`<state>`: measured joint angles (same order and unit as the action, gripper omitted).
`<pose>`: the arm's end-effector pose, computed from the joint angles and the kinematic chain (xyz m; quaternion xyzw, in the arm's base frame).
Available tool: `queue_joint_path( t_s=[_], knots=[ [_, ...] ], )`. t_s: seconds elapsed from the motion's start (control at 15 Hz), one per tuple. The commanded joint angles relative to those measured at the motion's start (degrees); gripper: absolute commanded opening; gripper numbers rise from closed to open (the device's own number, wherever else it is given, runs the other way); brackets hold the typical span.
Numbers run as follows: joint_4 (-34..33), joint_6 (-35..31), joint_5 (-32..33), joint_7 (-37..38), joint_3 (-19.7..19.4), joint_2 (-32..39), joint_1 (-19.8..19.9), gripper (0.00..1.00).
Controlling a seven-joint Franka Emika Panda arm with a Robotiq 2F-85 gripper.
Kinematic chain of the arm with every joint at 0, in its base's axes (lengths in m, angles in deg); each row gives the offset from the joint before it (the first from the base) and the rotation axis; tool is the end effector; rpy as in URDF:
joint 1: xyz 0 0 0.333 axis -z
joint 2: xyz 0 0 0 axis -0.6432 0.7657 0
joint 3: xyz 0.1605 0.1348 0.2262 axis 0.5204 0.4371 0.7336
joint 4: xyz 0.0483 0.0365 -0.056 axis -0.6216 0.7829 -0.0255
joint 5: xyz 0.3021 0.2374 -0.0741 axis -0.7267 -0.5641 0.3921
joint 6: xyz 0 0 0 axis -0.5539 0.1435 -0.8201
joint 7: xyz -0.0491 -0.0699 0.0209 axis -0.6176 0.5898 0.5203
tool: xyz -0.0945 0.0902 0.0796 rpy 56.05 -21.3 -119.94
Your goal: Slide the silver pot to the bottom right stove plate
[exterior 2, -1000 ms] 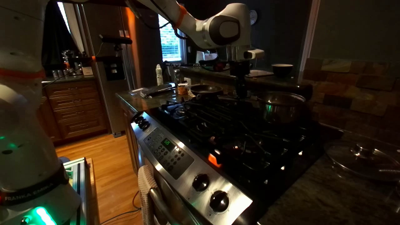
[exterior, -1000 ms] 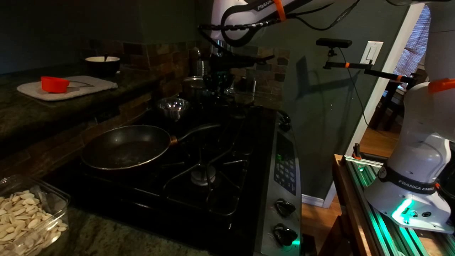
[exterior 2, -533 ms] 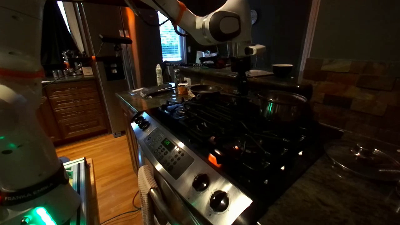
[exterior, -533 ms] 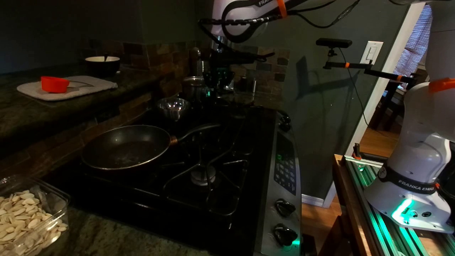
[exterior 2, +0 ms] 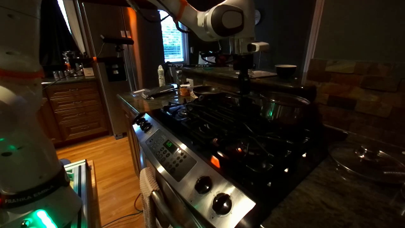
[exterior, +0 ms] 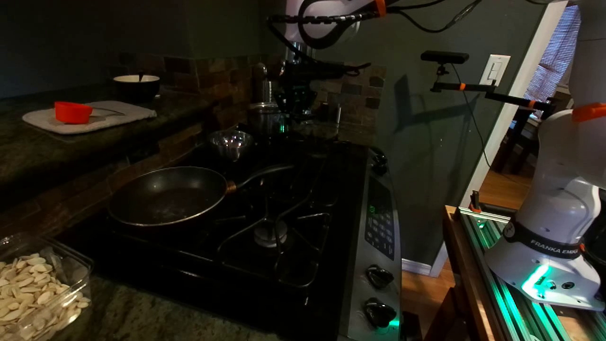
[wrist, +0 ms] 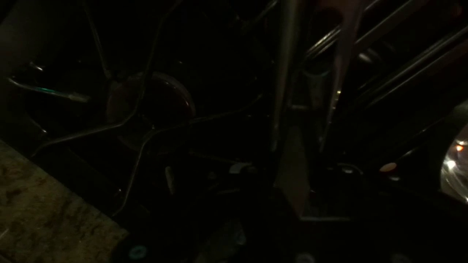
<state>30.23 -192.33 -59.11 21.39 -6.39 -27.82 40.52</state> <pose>0.6345 -0.0995 0.3773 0.9440 -0.3241 0.0551 0.0275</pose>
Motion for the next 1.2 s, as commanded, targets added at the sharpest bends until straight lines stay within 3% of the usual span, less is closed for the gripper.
queue_joint_path(
  t_s=[0.0,1.13],
  knots=[
    [0.4,4.7,-1.5,0.8,0.5,-1.7,0.8,0.08],
    [8.3,8.3,-4.3,6.0,0.1,-7.6,3.1,0.08]
  ],
)
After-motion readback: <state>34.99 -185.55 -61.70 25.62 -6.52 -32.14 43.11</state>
